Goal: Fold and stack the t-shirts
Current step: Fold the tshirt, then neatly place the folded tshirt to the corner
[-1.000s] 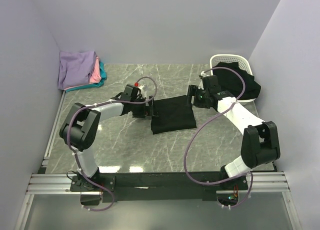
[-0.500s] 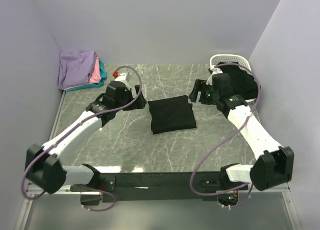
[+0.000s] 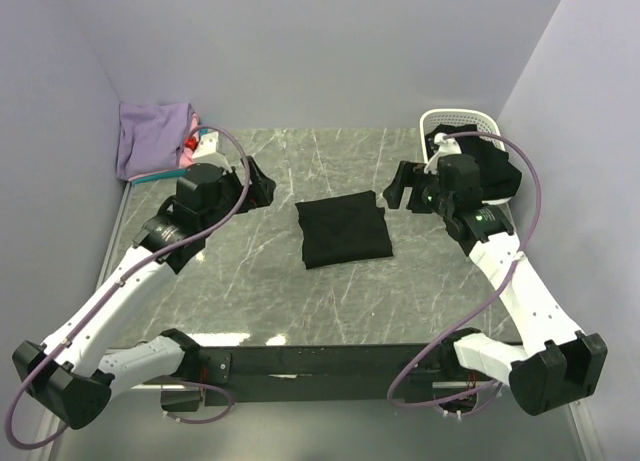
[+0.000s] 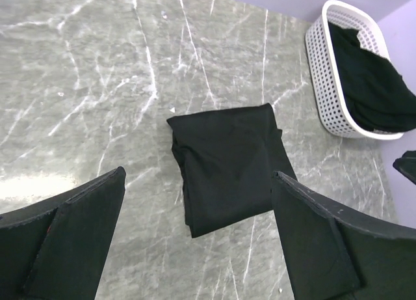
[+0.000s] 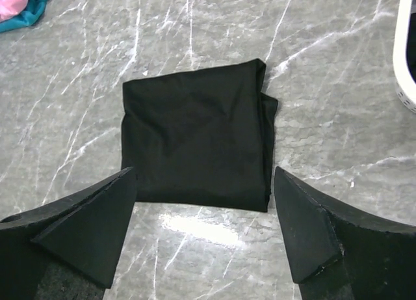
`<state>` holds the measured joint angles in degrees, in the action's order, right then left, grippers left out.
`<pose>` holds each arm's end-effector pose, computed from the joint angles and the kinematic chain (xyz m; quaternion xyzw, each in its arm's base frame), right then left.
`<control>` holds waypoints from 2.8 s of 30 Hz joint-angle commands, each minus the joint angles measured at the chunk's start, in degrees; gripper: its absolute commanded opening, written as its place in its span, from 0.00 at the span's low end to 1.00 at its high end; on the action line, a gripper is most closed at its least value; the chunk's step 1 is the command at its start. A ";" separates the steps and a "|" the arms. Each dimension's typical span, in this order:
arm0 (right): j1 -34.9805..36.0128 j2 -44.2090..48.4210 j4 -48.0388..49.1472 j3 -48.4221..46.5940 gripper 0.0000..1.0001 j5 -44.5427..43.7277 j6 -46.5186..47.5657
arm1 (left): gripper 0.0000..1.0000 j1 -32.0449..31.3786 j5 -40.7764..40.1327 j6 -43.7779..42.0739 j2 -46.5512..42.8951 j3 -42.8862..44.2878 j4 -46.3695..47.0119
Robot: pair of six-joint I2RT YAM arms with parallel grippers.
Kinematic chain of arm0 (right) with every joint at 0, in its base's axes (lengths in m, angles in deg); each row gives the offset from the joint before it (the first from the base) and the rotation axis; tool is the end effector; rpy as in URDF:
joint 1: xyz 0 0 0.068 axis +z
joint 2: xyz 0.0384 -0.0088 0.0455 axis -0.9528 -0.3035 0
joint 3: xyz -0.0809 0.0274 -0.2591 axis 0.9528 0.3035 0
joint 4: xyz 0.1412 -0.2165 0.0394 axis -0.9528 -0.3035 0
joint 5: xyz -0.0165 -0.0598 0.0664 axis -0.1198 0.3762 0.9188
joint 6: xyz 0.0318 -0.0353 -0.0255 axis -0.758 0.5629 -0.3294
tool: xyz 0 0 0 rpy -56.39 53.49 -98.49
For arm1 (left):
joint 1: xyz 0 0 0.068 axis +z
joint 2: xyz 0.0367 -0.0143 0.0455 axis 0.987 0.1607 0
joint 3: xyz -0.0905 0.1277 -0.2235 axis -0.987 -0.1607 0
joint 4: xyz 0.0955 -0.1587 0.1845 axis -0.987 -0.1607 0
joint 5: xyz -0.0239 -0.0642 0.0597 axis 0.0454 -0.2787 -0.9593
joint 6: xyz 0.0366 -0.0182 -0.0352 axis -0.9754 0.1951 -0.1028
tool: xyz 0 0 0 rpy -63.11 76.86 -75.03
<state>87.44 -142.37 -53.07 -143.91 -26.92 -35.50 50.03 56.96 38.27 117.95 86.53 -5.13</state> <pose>0.2366 0.0682 0.3439 -0.0138 0.8574 0.1895 0.4783 0.2045 -0.1131 0.3727 -0.0866 0.8131 -0.2375 0.5243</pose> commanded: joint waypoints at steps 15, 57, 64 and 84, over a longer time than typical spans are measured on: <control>0.00 -0.37 2.18 2.02 0.94 -2.15 1.08 | 0.99 1.54 7.02 2.91 2.29 -11.29 8.49; 0.09 -9.68 3.50 2.99 0.95 -3.47 1.00 | 0.88 -1.00 31.45 13.90 44.73 -14.85 48.17; 0.09 -10.12 3.59 2.99 0.95 -3.65 1.17 | 0.63 -4.00 34.09 16.63 53.87 -9.14 51.59; 0.09 -11.97 3.59 2.46 0.95 -2.86 1.00 | 0.01 11.64 23.64 -16.92 63.54 51.04 0.29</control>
<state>87.44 -153.28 -51.21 -140.63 -29.56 -35.12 55.28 86.33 34.35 182.30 124.04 9.52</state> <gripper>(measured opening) 0.948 0.050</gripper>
